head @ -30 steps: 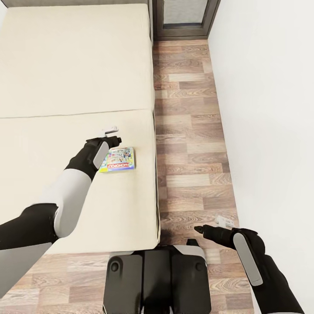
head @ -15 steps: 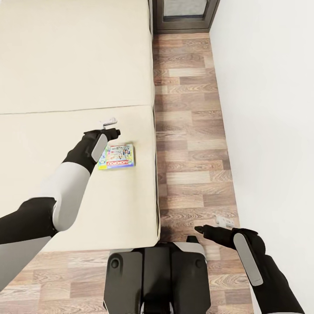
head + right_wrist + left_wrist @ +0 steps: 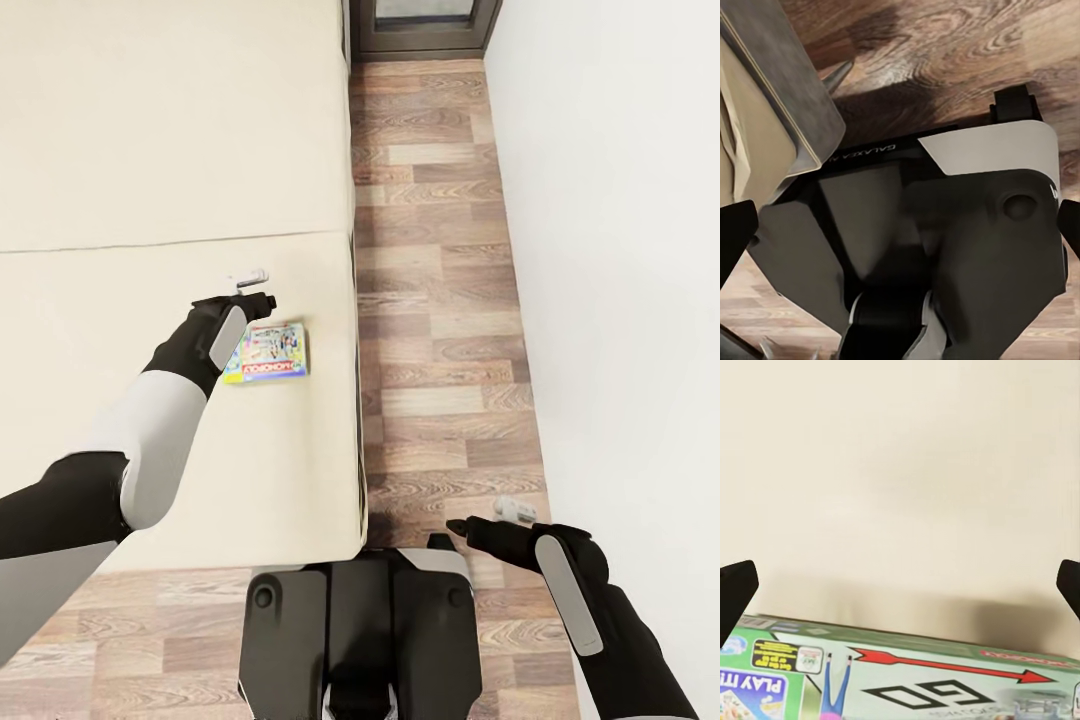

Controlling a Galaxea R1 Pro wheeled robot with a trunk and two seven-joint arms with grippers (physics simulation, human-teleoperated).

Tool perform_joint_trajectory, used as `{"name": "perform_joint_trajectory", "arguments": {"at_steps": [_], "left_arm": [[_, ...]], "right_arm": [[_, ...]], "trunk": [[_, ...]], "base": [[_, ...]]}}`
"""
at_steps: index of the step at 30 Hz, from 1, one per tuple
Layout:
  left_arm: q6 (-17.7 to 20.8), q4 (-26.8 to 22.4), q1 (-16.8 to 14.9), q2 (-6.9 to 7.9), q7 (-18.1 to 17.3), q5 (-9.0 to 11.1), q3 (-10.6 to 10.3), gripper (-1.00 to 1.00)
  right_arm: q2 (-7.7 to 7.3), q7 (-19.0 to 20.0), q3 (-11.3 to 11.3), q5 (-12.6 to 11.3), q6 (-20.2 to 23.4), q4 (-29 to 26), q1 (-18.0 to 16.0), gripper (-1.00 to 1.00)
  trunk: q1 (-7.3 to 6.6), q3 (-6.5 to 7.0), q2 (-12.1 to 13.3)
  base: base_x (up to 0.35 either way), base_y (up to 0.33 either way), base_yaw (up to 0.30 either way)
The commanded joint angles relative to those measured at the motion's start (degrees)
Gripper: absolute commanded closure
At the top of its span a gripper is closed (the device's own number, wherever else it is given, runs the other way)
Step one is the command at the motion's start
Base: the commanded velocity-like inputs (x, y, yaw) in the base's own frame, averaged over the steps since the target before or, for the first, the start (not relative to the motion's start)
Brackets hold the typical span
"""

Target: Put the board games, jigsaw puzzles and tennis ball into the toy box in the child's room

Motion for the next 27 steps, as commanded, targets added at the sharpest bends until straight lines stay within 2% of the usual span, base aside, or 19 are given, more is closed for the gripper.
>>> {"name": "perform_joint_trajectory", "arguments": {"at_steps": [1,27], "left_arm": [[0.21,-0.07,-0.01,-0.04,0.32,0.61,0.15,-1.00],[0.06,0.00,-0.01,0.04,0.24,0.61,0.22,-1.00]], "right_arm": [[-0.01,-0.53,0.00,-0.60,0.20,-0.04,-0.02,-1.00],[-0.06,-0.53,0.00,-0.60,-0.32,1.27,0.02,-1.00]], "trunk": [[0.03,-0.16,-0.09],[0.03,-2.61,-0.09]], "base": [[0.000,0.000,0.000],[0.000,0.000,0.000]]}}
